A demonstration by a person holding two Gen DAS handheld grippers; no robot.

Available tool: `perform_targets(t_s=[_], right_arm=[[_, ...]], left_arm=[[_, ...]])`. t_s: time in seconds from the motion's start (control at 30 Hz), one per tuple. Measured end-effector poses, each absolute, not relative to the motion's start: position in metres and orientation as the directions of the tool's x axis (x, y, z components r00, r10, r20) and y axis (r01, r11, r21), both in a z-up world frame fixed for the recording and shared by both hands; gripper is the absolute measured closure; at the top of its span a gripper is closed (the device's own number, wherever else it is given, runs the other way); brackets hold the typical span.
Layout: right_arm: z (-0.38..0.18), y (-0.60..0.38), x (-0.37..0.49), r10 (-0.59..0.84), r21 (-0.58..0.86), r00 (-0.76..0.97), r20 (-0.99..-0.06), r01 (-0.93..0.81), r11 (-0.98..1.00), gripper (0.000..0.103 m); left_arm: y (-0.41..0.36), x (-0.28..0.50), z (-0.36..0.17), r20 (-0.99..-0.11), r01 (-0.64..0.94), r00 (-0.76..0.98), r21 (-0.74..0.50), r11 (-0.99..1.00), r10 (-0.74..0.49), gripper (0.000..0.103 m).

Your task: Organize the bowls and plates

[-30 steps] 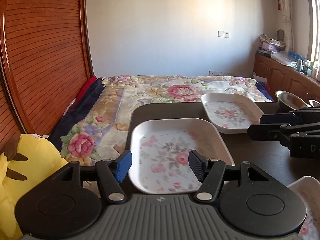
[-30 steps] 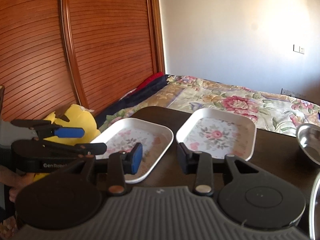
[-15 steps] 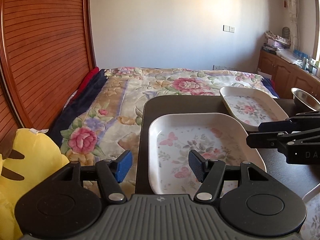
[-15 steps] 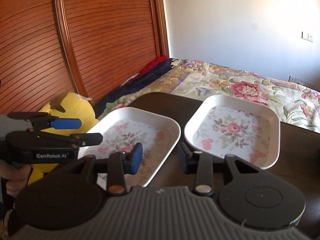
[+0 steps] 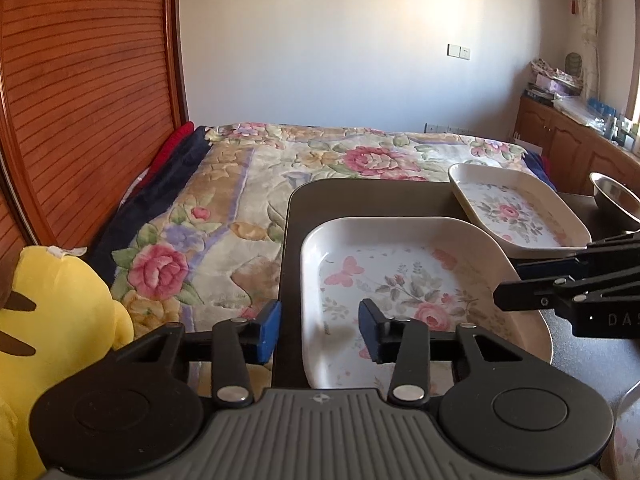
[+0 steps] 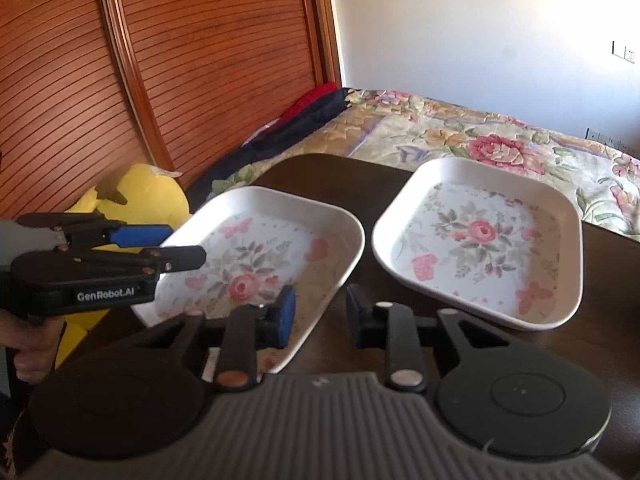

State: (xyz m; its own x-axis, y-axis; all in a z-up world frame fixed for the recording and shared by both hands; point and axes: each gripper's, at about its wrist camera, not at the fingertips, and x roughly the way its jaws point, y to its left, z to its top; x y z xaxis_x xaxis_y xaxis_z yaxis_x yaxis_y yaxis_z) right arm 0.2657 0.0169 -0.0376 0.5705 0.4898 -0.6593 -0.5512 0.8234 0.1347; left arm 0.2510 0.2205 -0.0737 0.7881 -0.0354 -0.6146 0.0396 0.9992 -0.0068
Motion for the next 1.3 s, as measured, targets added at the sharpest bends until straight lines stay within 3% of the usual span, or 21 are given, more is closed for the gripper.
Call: perform_targets(t_s=[0.1, 0.27, 1.3], right_arm=[[-0.040, 0.017, 0.267, 0.490, 0.137, 0.562, -0.667, -0.554, 0.821, 0.075], [-0.042, 0.018, 0.266, 0.499, 0.152, 0.537, -0.680, -0.563, 0.812, 0.082], [-0.011, -0.043, 0.203, 0.528, 0.198, 0.623, -0.577, -0.521, 0.830, 0.083]], left_arm=[[0.220, 0.251, -0.076, -0.614, 0.047, 0.788, -0.012, 0.999, -0.044, 0.070], [0.219, 0.248, -0.076, -0.615, 0.054, 0.787, -0.014, 0.998, -0.051, 0.073], [0.162, 0.167, -0.034, -0.568, 0.089, 0.820, -0.008, 0.996, -0.078, 0.074]])
